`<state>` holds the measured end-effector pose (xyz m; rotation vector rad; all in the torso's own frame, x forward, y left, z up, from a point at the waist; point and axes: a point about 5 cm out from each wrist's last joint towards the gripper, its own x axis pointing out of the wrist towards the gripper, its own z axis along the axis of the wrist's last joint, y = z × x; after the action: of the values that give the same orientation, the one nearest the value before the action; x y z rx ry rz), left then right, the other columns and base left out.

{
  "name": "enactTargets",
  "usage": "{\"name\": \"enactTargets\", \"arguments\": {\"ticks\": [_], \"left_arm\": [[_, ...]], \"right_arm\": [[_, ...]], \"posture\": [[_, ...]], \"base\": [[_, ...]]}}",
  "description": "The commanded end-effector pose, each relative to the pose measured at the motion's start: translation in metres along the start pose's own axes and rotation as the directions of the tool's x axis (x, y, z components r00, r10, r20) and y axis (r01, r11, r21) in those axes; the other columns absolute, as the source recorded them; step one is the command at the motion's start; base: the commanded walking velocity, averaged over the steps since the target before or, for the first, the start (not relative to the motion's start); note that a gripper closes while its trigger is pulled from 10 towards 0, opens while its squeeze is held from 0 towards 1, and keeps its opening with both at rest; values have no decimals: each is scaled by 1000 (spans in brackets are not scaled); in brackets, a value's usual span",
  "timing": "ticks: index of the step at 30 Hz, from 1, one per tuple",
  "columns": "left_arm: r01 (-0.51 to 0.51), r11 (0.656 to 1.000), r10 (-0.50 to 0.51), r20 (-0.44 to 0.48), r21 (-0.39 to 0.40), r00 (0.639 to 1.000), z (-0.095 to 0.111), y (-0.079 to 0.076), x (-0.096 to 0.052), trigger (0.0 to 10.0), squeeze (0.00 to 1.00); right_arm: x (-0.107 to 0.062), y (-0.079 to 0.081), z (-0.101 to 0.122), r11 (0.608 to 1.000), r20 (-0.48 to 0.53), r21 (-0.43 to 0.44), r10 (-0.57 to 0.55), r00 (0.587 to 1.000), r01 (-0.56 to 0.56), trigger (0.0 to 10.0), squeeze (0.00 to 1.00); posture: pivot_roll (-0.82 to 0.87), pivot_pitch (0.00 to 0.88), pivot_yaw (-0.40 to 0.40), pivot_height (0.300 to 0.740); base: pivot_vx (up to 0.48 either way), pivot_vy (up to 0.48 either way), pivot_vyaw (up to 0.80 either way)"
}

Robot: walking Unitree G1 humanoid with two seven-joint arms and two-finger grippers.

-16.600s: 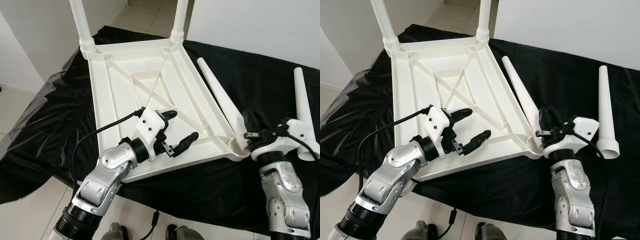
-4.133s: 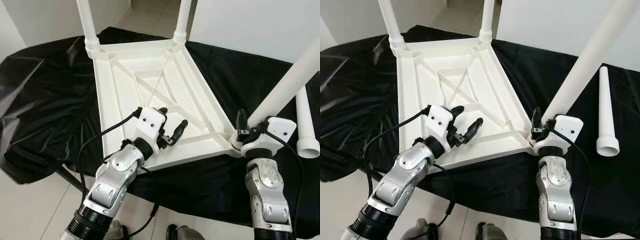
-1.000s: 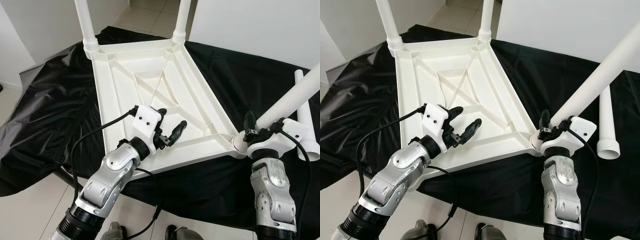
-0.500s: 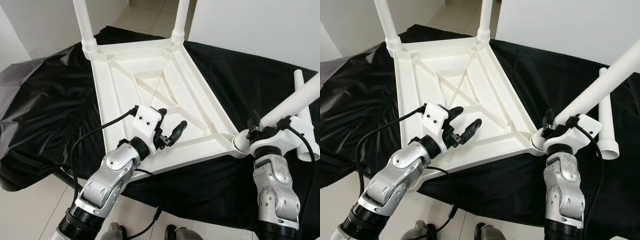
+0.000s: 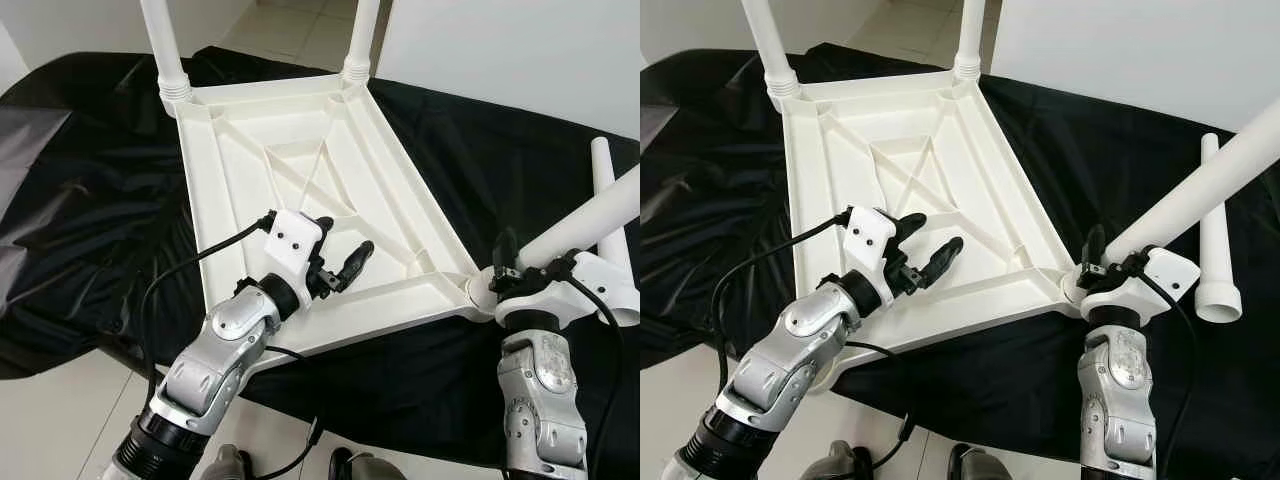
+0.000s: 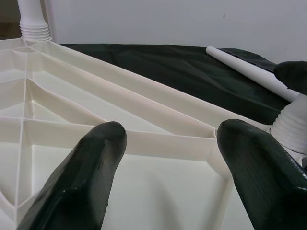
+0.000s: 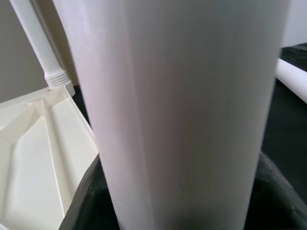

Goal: Building children table

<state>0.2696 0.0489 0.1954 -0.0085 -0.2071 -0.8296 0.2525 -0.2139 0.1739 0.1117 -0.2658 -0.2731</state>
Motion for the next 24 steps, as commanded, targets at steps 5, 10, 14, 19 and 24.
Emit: {"name": "enactTargets", "arguments": {"ticks": [5, 10, 14, 19, 24], "left_arm": [[68, 998, -68, 8, -5, 998, 3, -5, -2, 10000, 0], [67, 998, -67, 11, -6, 998, 3, -6, -1, 10000, 0], [65, 998, -65, 11, -8, 998, 3, -6, -2, 10000, 0], [68, 998, -68, 10, -3, 998, 3, -5, -1, 10000, 0], [78, 997, -78, 10, -1, 997, 4, -6, -1, 10000, 0]], "right_arm": [[2, -8, -35, 988, -226, -148, 2, 974, -37, 10000, 0], [-1, -8, -39, 987, -224, -148, 22, 974, -56, 10000, 0], [-9, -8, -42, 987, -204, -142, 42, 978, -72, 10000, 0], [-12, -8, -37, 991, -132, -112, 55, 990, -70, 10000, 0], [-10, -10, -39, 994, -147, -101, 37, 988, -52, 10000, 0]], "posture": [[22, 193, -29, 740], [25, 190, -32, 740], [24, 188, -33, 740], [21, 184, -29, 740], [22, 175, -26, 740]], "base": [[0, 0, 0], [0, 0, 0], [0, 0, 0], [0, 0, 0], [0, 0, 0]]}}
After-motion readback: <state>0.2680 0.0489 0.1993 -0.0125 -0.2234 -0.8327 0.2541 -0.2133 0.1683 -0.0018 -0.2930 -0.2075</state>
